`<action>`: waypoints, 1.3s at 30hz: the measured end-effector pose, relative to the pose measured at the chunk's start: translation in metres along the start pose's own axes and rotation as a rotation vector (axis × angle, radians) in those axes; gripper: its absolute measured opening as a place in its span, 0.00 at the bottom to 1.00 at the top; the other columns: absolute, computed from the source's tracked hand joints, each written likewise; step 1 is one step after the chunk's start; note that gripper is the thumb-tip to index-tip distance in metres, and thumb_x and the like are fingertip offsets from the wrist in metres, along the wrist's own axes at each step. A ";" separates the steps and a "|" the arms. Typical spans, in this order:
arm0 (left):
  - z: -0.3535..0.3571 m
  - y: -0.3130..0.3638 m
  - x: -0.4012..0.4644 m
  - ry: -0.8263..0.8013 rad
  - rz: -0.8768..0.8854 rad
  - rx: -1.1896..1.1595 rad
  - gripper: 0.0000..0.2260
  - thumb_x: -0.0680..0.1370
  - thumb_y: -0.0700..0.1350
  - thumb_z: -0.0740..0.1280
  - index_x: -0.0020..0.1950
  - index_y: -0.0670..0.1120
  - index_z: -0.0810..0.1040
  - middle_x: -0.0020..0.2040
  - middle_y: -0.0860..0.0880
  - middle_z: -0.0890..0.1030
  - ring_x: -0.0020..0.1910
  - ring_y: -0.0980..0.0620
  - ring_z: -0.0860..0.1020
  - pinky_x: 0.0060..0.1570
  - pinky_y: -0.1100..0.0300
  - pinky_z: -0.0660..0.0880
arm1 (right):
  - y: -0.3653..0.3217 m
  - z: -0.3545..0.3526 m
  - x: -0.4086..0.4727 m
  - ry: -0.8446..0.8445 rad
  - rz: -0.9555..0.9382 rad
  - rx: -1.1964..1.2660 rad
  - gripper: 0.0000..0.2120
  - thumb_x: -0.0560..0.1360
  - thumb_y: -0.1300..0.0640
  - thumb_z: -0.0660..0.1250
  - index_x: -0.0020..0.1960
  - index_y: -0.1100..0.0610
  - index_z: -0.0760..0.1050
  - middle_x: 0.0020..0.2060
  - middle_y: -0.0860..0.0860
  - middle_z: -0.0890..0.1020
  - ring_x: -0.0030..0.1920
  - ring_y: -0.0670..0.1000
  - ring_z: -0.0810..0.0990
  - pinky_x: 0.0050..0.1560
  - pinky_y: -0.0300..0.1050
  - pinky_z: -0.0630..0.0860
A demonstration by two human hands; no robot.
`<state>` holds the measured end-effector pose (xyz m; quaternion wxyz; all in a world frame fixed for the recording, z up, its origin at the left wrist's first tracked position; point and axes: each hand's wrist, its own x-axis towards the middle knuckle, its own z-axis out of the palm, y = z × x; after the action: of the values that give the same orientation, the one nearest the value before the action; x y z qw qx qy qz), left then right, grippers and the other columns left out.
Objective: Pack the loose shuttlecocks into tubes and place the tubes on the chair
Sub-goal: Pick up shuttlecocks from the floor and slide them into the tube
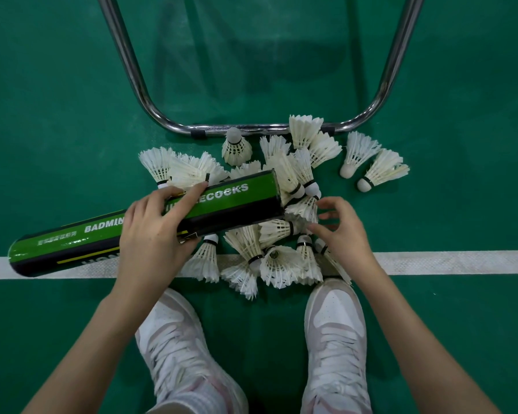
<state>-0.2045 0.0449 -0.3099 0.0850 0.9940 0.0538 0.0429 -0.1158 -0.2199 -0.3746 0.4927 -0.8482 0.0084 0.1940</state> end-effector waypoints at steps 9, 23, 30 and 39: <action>-0.001 0.007 0.000 0.007 0.006 -0.018 0.38 0.62 0.40 0.79 0.70 0.50 0.70 0.56 0.41 0.75 0.52 0.37 0.73 0.53 0.42 0.69 | 0.016 -0.025 0.002 0.139 -0.023 -0.075 0.08 0.72 0.62 0.71 0.47 0.53 0.76 0.46 0.51 0.76 0.43 0.47 0.75 0.42 0.26 0.69; 0.002 0.014 0.000 0.003 0.012 -0.058 0.38 0.62 0.40 0.79 0.70 0.50 0.69 0.55 0.41 0.75 0.51 0.38 0.73 0.52 0.42 0.70 | 0.008 -0.039 0.005 0.139 0.101 0.064 0.16 0.76 0.64 0.60 0.57 0.51 0.79 0.46 0.46 0.81 0.50 0.58 0.78 0.53 0.52 0.75; 0.003 0.014 -0.001 -0.002 0.018 -0.069 0.38 0.62 0.40 0.79 0.70 0.50 0.69 0.55 0.41 0.75 0.51 0.38 0.73 0.52 0.42 0.70 | 0.002 -0.032 0.005 0.007 0.109 0.264 0.17 0.77 0.65 0.58 0.61 0.49 0.76 0.57 0.43 0.78 0.52 0.33 0.75 0.48 0.22 0.70; 0.005 0.014 0.000 -0.008 0.024 -0.063 0.37 0.62 0.41 0.79 0.70 0.49 0.70 0.55 0.40 0.75 0.51 0.38 0.73 0.52 0.43 0.70 | -0.011 -0.036 -0.013 0.085 0.038 0.125 0.18 0.73 0.53 0.70 0.62 0.47 0.72 0.58 0.40 0.75 0.59 0.46 0.73 0.56 0.35 0.66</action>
<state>-0.2026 0.0303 -0.3126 0.1160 0.9916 0.0402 0.0418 -0.1140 -0.2463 -0.3450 0.5402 -0.8229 0.0579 0.1662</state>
